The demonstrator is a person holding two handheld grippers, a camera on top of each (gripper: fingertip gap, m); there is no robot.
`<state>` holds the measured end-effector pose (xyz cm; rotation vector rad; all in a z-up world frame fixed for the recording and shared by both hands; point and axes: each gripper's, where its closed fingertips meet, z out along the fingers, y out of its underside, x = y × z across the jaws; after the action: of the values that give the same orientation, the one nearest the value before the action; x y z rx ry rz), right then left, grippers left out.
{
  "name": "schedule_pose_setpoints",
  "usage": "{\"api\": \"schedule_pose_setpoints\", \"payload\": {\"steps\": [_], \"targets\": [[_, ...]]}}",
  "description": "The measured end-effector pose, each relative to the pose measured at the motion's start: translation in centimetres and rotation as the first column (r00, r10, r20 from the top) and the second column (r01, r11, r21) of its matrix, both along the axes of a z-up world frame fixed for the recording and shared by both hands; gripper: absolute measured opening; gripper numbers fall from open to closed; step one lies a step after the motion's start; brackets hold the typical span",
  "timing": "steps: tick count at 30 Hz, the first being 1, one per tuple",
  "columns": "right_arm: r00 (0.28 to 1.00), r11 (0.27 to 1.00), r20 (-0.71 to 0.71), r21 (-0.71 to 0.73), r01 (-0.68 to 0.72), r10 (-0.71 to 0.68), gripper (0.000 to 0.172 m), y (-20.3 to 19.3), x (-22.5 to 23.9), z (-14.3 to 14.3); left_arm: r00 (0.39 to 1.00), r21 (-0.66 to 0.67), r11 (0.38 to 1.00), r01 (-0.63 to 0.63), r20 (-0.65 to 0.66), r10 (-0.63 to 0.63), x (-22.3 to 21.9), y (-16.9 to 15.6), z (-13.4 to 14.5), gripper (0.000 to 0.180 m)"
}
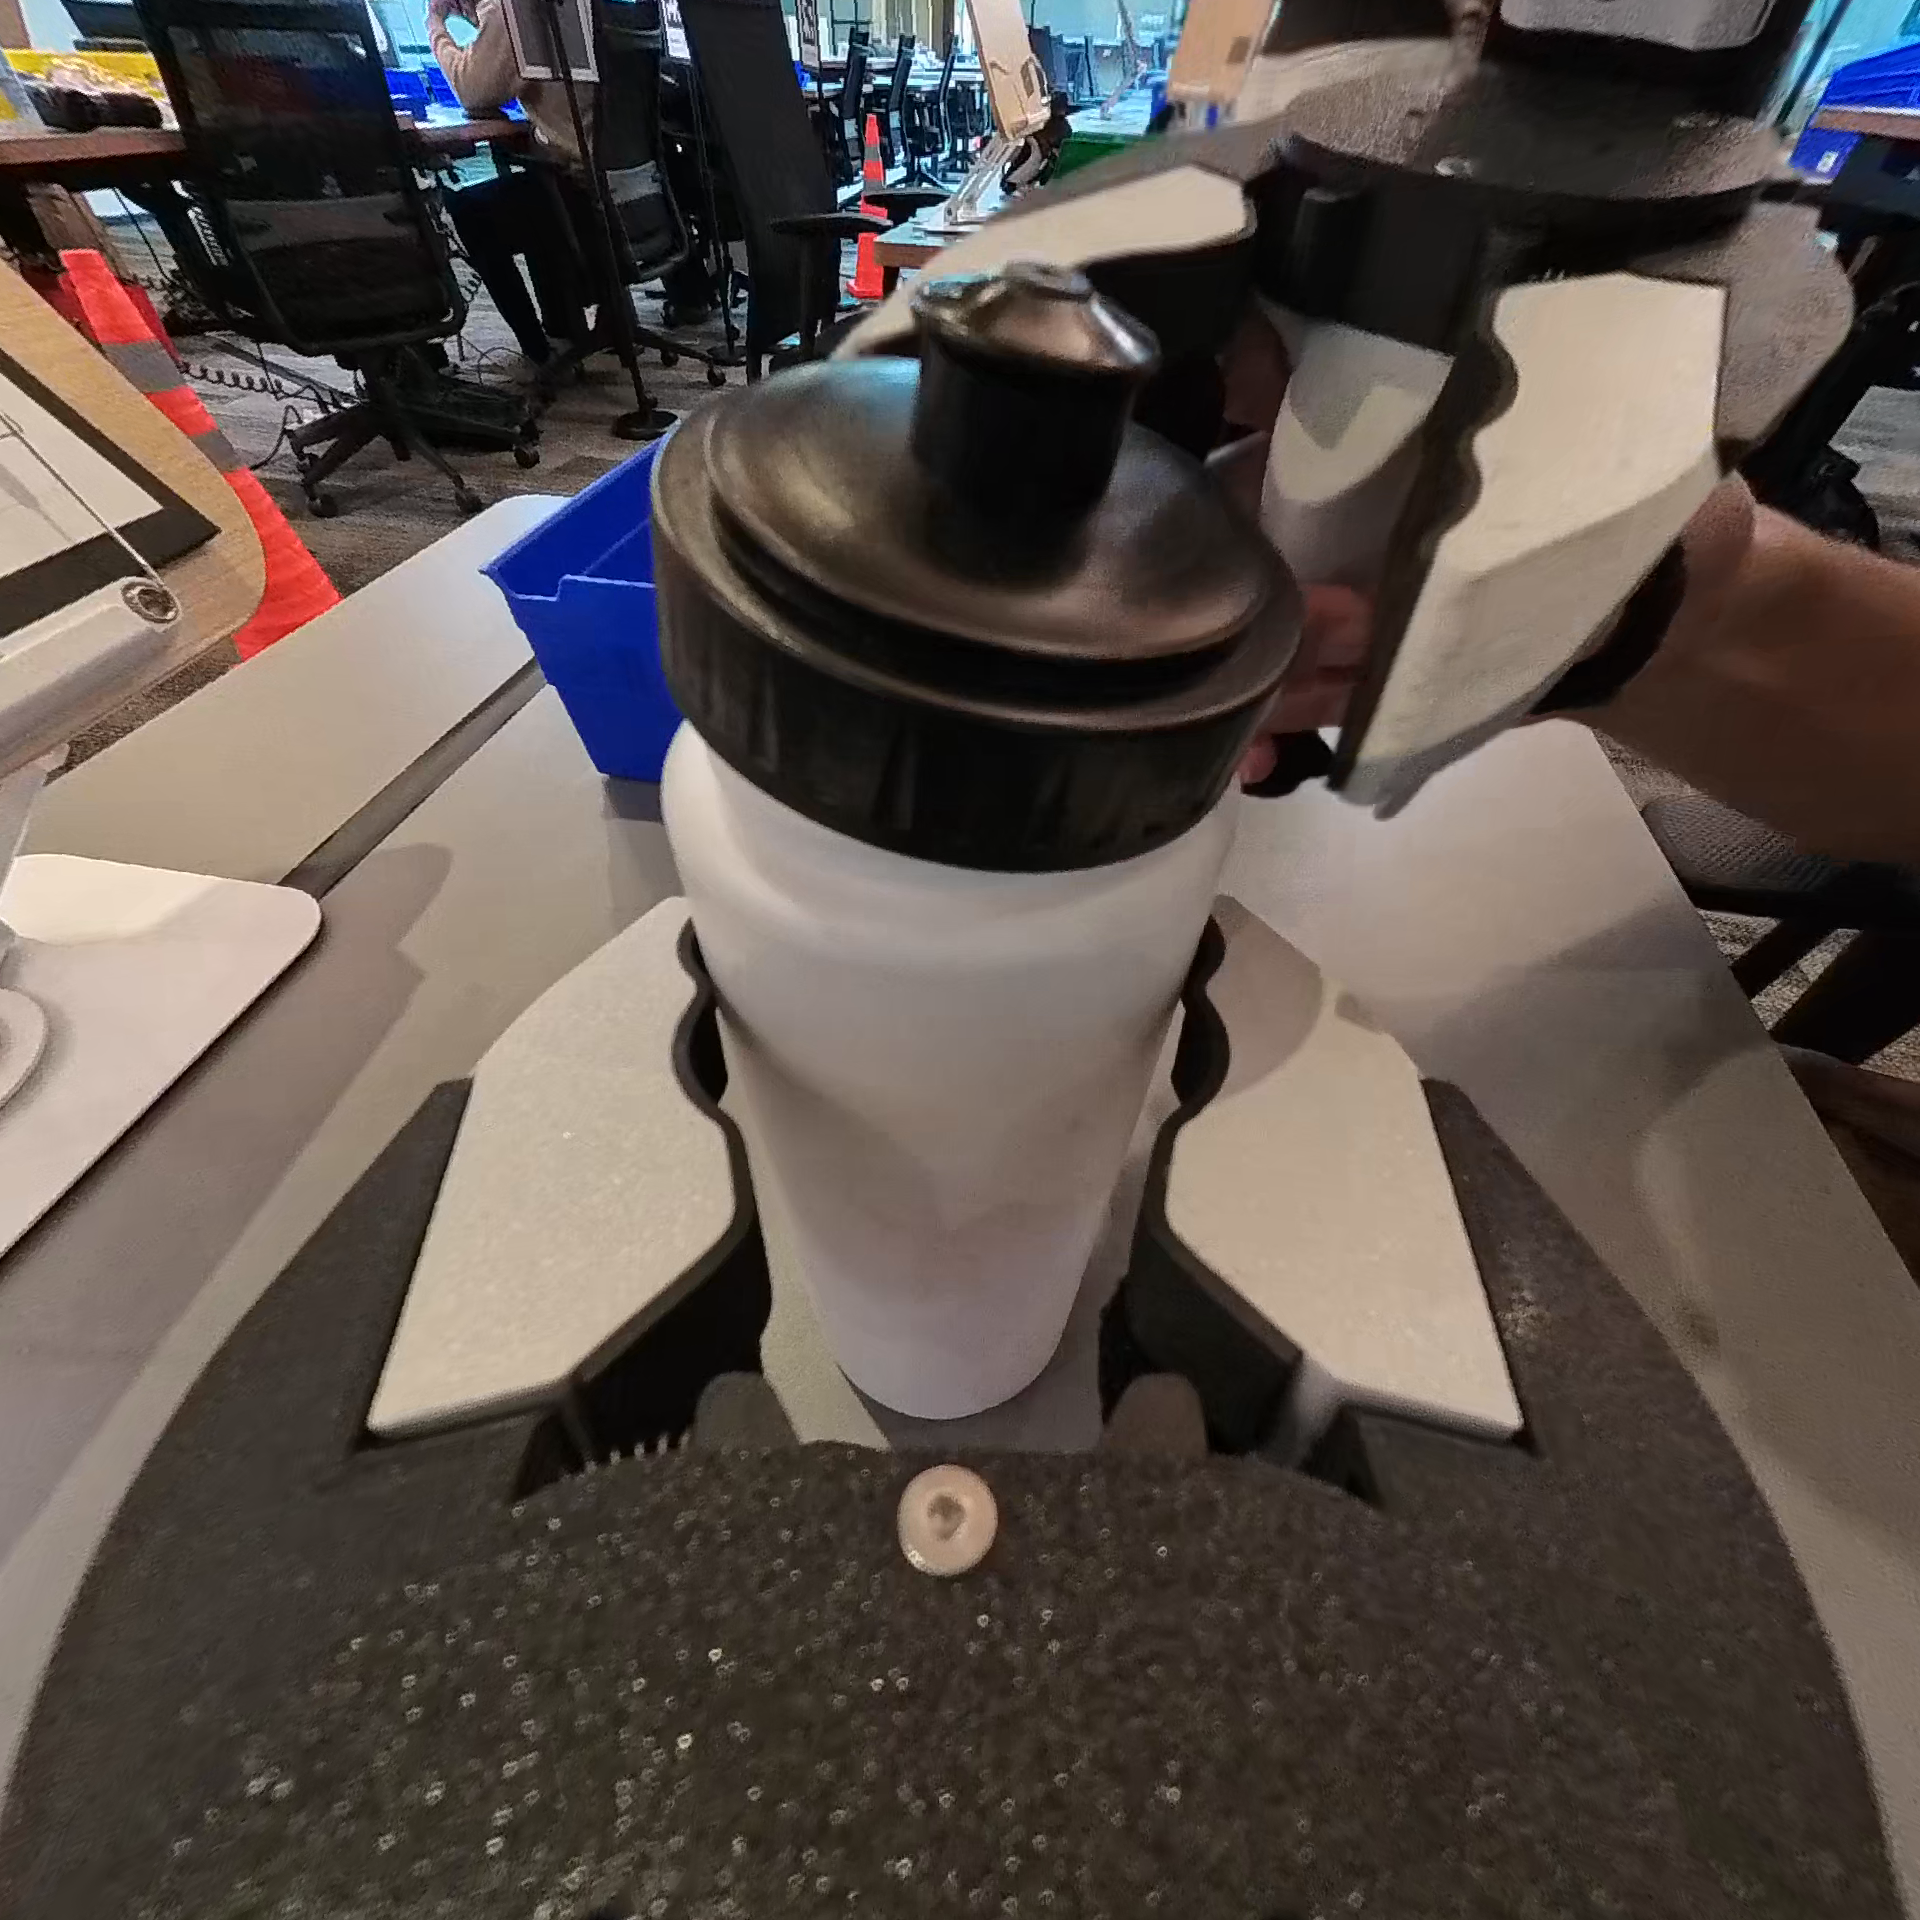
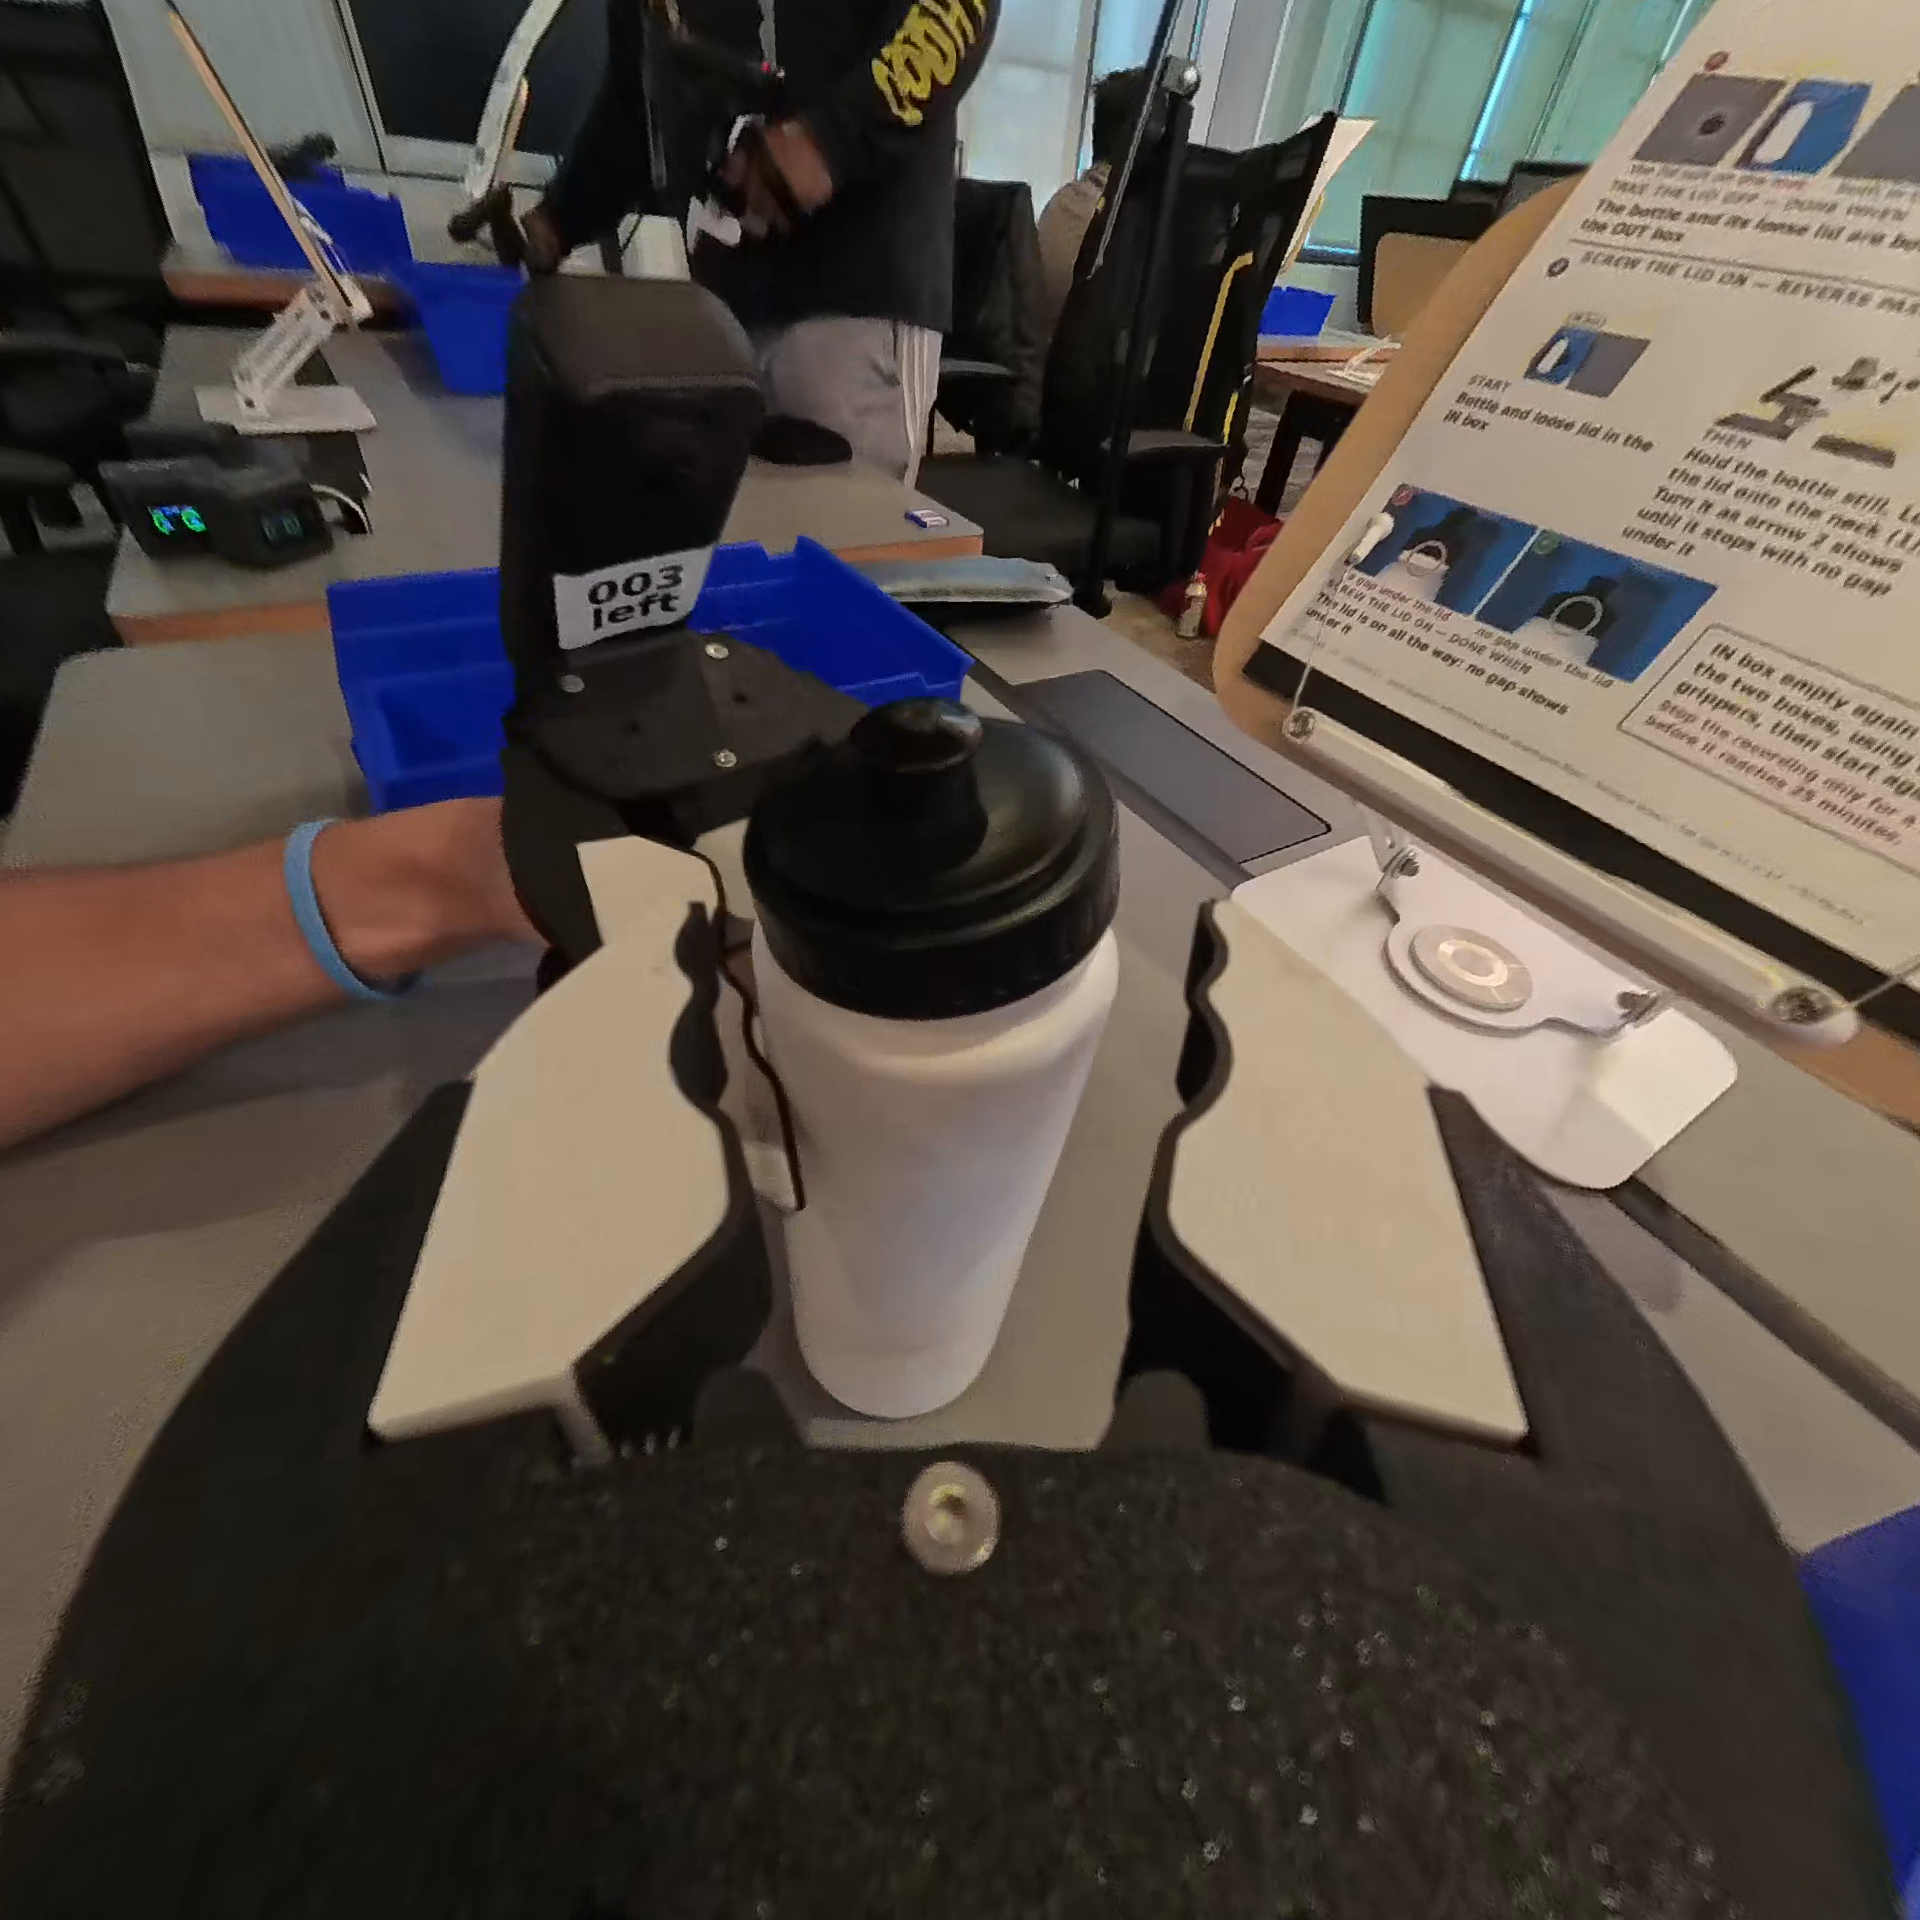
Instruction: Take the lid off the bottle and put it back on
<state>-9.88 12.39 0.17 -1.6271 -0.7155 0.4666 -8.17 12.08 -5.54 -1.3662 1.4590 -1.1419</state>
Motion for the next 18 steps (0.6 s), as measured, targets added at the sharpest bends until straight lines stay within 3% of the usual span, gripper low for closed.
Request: {"api": "schedule_pose_setpoints", "payload": {"steps": [4, 10, 18], "targets": [[0.998, 0.998, 0.018, -0.009, -0.058, 0.058, 0.065, -0.2, -0.3, 0.5, 1.0, -0.001, 1.0, 0.0, 0.001, 0.0, 0.0, 0.0, 0.0, 0.085], [0.996, 0.995, 0.025, -0.046, -0.084, 0.086, 0.064, -0.1, -0.3, 0.5, 1.0, -0.002, 1.0, -0.002, 0.0, 0.002, 0.0, 0.1, 0.0, 0.085], [0.985, 0.988, -0.131, -0.092, -0.127, 0.114, 0.064, -0.1, -0.2, 1.9, 1.0, -0.001, 1.0, 0.0, -0.002, 0.0, 0.0, 0.0, -0.1, 0.085]]}}
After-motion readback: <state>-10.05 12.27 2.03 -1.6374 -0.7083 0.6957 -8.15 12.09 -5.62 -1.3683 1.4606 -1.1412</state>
